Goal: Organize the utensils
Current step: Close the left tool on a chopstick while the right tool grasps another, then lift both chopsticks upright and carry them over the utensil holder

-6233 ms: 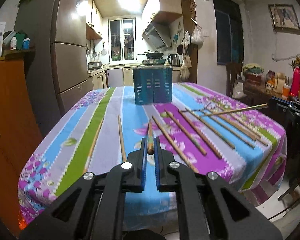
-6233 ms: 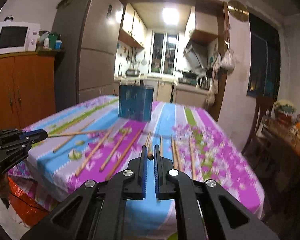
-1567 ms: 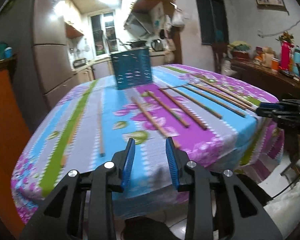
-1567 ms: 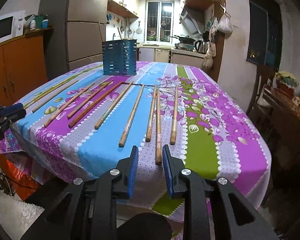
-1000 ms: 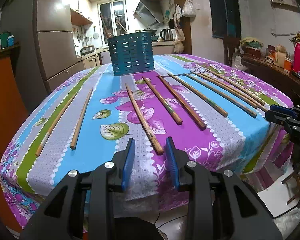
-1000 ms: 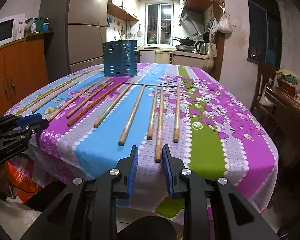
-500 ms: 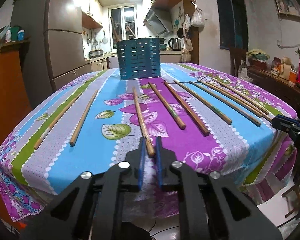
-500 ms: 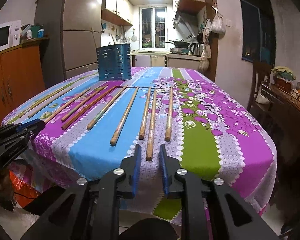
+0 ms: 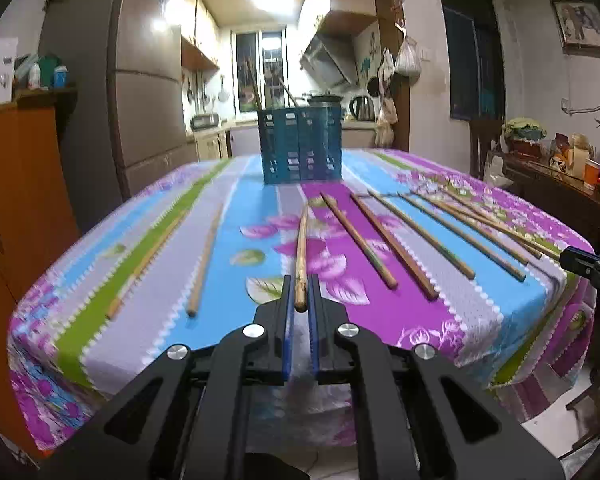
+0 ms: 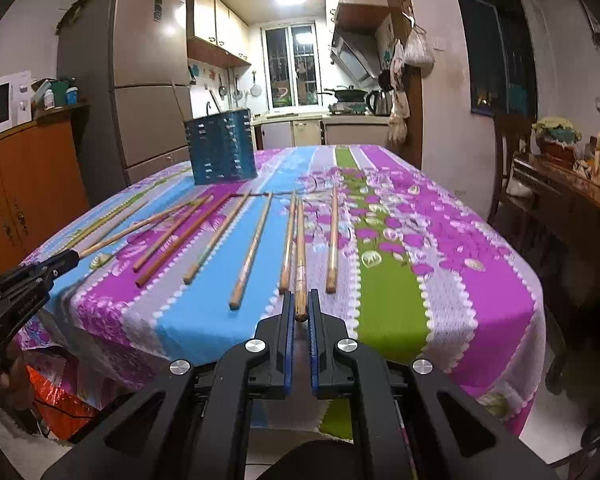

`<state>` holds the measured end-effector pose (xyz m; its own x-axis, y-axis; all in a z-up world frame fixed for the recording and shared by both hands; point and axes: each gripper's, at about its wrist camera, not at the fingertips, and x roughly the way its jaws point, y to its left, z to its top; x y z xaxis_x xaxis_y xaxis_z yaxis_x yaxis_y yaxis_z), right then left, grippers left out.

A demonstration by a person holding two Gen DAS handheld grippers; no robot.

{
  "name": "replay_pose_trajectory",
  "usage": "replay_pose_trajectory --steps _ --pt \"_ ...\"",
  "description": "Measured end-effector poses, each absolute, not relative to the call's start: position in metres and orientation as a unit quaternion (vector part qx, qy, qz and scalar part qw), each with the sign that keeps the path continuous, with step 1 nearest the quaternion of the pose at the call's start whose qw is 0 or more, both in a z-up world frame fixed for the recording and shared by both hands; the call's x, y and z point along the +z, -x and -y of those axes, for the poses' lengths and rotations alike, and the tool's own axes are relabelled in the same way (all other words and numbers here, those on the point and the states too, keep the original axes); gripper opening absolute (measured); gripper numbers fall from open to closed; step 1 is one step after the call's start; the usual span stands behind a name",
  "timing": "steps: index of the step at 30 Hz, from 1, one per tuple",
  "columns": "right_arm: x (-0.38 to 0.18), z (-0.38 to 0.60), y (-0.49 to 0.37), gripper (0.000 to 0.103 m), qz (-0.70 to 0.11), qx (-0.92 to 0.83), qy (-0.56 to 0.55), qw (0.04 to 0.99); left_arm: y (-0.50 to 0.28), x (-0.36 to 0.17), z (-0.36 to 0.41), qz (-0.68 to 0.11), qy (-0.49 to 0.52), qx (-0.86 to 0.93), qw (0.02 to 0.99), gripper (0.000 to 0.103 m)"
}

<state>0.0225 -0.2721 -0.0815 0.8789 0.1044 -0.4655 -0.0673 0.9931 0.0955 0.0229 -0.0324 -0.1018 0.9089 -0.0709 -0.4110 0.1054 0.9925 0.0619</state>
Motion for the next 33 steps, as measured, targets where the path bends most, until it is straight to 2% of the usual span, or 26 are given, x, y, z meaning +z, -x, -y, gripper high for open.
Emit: replay_pose_trajectory --steps 18,33 --pt "0.014 0.280 -0.018 0.008 -0.147 0.046 0.008 0.988 -0.014 -0.032 0.011 -0.140 -0.056 -0.049 0.987 0.005" --pt "0.075 0.297 -0.056 0.008 -0.126 0.079 0.012 0.989 -0.046 0.039 -0.007 -0.175 -0.016 -0.092 0.980 0.005"
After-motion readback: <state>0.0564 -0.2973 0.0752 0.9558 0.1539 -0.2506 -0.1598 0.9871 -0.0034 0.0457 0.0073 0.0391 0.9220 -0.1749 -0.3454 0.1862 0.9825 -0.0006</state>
